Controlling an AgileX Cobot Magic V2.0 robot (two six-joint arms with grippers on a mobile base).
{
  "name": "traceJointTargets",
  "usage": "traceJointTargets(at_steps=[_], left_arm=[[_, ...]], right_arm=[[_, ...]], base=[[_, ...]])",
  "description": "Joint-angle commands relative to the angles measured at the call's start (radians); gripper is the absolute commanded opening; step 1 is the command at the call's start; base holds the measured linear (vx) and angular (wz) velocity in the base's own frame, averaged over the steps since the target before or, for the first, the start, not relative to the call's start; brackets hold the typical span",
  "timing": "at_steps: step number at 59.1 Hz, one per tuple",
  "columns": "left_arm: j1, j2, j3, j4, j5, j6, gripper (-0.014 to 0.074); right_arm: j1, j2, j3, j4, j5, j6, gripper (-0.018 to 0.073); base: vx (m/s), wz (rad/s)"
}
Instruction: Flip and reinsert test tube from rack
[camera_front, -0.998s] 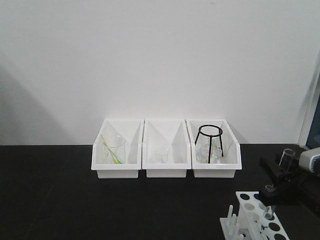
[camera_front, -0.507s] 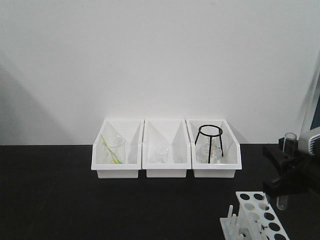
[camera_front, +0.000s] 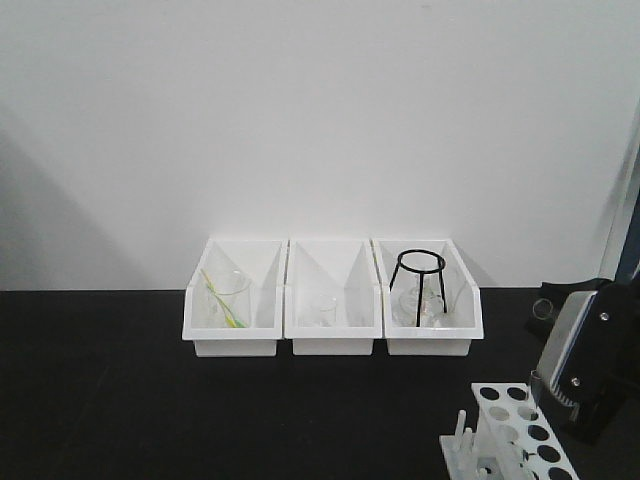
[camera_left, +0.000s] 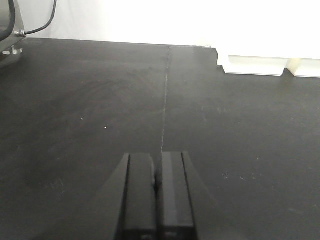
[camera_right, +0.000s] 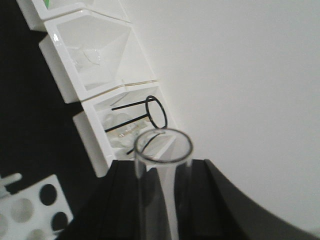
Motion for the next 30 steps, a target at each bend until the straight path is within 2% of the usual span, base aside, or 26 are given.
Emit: traceJointTargets(at_steps=[1,7,18,23,30], left_arm=[[-0.007,-0.011,0.000,-0.004,-0.087,0.000,-0.0006],[-0.007,-0.011,0.000,-0.004,-0.087,0.000,-0.0006],[-0.007,-0.011,0.000,-0.004,-0.087,0.000,-0.0006],[-0.007,-0.011,0.000,-0.004,-0.087,0.000,-0.0006],[-0.007,-0.011,0.000,-0.004,-0.087,0.000,-0.0006]], right_arm=[[-0.004,-0.024,-0.059,-0.061,-0.008,-0.048,0.0127],[-0.004,-0.024,-0.076,-0.139,0.004,-0.082,0.0127],[-0.004,-0.027,-0.079,-0.254,0.040,-0.078,0.0127],[-0.004,-0.030,-0.079,-0.217,0.037,-0.019,0.0127],[-0.004,-0.038,-0.079,-0.099,0.019,0.108,0.0127]], base=[[0.00,0.00],[0.00,0.00],[0.00,0.00],[0.00,0.00],[0.00,0.00]])
